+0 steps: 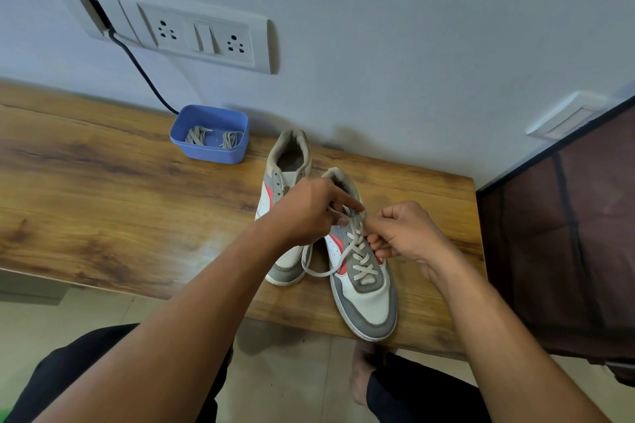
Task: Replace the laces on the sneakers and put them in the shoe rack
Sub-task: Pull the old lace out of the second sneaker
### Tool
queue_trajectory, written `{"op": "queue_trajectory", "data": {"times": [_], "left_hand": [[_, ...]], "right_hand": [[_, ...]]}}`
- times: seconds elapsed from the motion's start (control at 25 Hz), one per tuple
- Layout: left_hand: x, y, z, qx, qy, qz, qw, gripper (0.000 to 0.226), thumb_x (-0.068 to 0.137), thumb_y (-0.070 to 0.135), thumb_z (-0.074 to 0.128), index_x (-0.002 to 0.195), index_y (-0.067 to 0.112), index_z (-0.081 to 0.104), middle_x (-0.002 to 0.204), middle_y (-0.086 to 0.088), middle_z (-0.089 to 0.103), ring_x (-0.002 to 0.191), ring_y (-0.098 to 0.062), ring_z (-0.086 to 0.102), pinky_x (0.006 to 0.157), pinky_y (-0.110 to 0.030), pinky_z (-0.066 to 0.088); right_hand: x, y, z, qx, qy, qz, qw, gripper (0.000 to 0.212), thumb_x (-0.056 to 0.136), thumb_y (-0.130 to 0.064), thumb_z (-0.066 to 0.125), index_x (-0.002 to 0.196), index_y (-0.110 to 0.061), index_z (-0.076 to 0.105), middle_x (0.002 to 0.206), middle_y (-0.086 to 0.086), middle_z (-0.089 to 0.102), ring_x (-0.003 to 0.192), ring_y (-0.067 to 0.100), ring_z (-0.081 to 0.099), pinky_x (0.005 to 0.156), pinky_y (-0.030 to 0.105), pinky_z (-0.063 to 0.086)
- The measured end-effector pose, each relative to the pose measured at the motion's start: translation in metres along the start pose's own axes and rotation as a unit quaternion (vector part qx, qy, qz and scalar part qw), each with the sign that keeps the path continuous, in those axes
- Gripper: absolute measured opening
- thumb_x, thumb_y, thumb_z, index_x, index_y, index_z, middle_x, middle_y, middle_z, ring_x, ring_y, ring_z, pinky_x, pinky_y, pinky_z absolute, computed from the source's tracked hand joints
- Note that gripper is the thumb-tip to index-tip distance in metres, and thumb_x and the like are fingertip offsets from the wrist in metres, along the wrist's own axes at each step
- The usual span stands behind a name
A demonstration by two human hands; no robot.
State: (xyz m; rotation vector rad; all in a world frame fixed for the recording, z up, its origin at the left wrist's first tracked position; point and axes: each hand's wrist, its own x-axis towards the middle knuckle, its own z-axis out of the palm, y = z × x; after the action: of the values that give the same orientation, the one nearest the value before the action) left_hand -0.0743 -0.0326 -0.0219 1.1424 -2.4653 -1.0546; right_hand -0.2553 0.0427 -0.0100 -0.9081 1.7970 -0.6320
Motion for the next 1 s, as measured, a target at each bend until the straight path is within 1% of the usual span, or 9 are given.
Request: {"op": "queue_trajectory", "data": {"times": [0.2, 0.32, 0.44, 0.52, 0.6, 0.68, 0.76, 0.84, 1.0], "left_hand": [[0.002, -0.001, -0.003, -0.009, -0.004, -0.006, 1.0, 0.04, 0.085, 0.008, 0.078, 0.117, 0.032, 0.076, 0.093, 0.007, 0.072, 0.082, 0.0, 0.063, 0.078, -0.022, 0.053], [0.0, 0.001, -0.001, -0.003, -0.003, -0.007, 1.0, 0.041, 0.086, 0.007, 0.077, 0.118, 0.033, 0.076, 0.092, 0.008, 0.07, 0.08, 0.0, 0.062, 0.077, -0.024, 0.054], [0.0, 0.002, -0.004, -0.006, -0.005, -0.015, 1.0, 0.04, 0.086, 0.009, 0.078, 0.118, 0.034, 0.076, 0.091, 0.008, 0.068, 0.08, -0.001, 0.061, 0.079, -0.027, 0.055], [0.0, 0.003, -0.005, -0.004, -0.007, -0.017, 1.0, 0.04, 0.086, 0.011, 0.078, 0.118, 0.034, 0.075, 0.095, 0.007, 0.07, 0.082, -0.002, 0.062, 0.081, -0.028, 0.055], [-0.001, 0.005, -0.005, -0.001, -0.009, -0.014, 1.0, 0.04, 0.087, 0.011, 0.078, 0.119, 0.034, 0.075, 0.097, 0.005, 0.071, 0.086, -0.005, 0.064, 0.081, -0.03, 0.056], [-0.002, 0.006, -0.005, -0.003, -0.014, -0.016, 1.0, 0.039, 0.088, 0.011, 0.077, 0.12, 0.033, 0.075, 0.097, 0.005, 0.07, 0.085, -0.006, 0.064, 0.08, -0.028, 0.055], [-0.001, 0.005, -0.007, -0.003, -0.016, -0.017, 1.0, 0.039, 0.088, 0.011, 0.077, 0.12, 0.033, 0.075, 0.096, 0.007, 0.071, 0.082, -0.003, 0.062, 0.078, -0.024, 0.053], [-0.001, 0.006, -0.007, 0.002, -0.017, -0.015, 1.0, 0.039, 0.088, 0.011, 0.077, 0.121, 0.033, 0.074, 0.096, 0.007, 0.071, 0.081, -0.002, 0.062, 0.077, -0.022, 0.052], [-0.002, 0.007, -0.007, 0.005, -0.017, -0.013, 1.0, 0.039, 0.089, 0.011, 0.076, 0.122, 0.034, 0.074, 0.094, 0.008, 0.068, 0.079, 0.001, 0.06, 0.076, -0.019, 0.049]], "right_hand": [[0.002, 0.0, -0.001, -0.011, 0.006, -0.004, 1.0, 0.014, 0.087, -0.018, 0.081, 0.08, -0.008, 0.076, 0.07, 0.005, 0.074, 0.061, 0.011, 0.066, 0.06, 0.028, 0.056], [0.0, -0.001, -0.005, -0.012, 0.01, -0.02, 1.0, 0.014, 0.088, -0.015, 0.079, 0.077, -0.008, 0.075, 0.064, 0.003, 0.072, 0.06, 0.011, 0.066, 0.063, 0.029, 0.057], [-0.003, 0.0, -0.008, -0.009, 0.004, -0.022, 1.0, 0.014, 0.088, -0.018, 0.08, 0.081, -0.007, 0.076, 0.067, 0.003, 0.074, 0.062, 0.01, 0.068, 0.059, 0.025, 0.056], [0.001, 0.0, -0.005, -0.02, 0.008, -0.022, 1.0, 0.015, 0.088, -0.02, 0.081, 0.081, -0.008, 0.076, 0.068, 0.002, 0.075, 0.062, 0.01, 0.068, 0.059, 0.026, 0.057], [0.001, -0.001, -0.006, -0.035, 0.004, -0.023, 0.999, 0.013, 0.089, -0.015, 0.079, 0.079, -0.008, 0.075, 0.065, 0.002, 0.073, 0.062, 0.01, 0.068, 0.06, 0.027, 0.058], [-0.001, 0.0, -0.012, -0.043, -0.007, -0.03, 0.999, 0.013, 0.088, -0.013, 0.079, 0.078, -0.007, 0.075, 0.065, 0.003, 0.073, 0.06, 0.009, 0.068, 0.058, 0.025, 0.057], [-0.003, 0.001, -0.012, -0.054, -0.014, -0.026, 0.998, 0.013, 0.087, -0.017, 0.08, 0.078, -0.008, 0.076, 0.068, 0.004, 0.075, 0.062, 0.009, 0.07, 0.059, 0.025, 0.056], [-0.001, 0.0, -0.007, -0.064, 0.001, -0.032, 0.997, 0.015, 0.086, -0.021, 0.082, 0.077, -0.012, 0.075, 0.069, 0.004, 0.076, 0.064, 0.01, 0.07, 0.061, 0.027, 0.057], [-0.005, -0.003, -0.017, -0.023, 0.046, -0.063, 0.997, 0.012, 0.085, -0.014, 0.076, 0.077, -0.005, 0.076, 0.068, 0.006, 0.075, 0.066, 0.014, 0.071, 0.061, 0.028, 0.058]]}}
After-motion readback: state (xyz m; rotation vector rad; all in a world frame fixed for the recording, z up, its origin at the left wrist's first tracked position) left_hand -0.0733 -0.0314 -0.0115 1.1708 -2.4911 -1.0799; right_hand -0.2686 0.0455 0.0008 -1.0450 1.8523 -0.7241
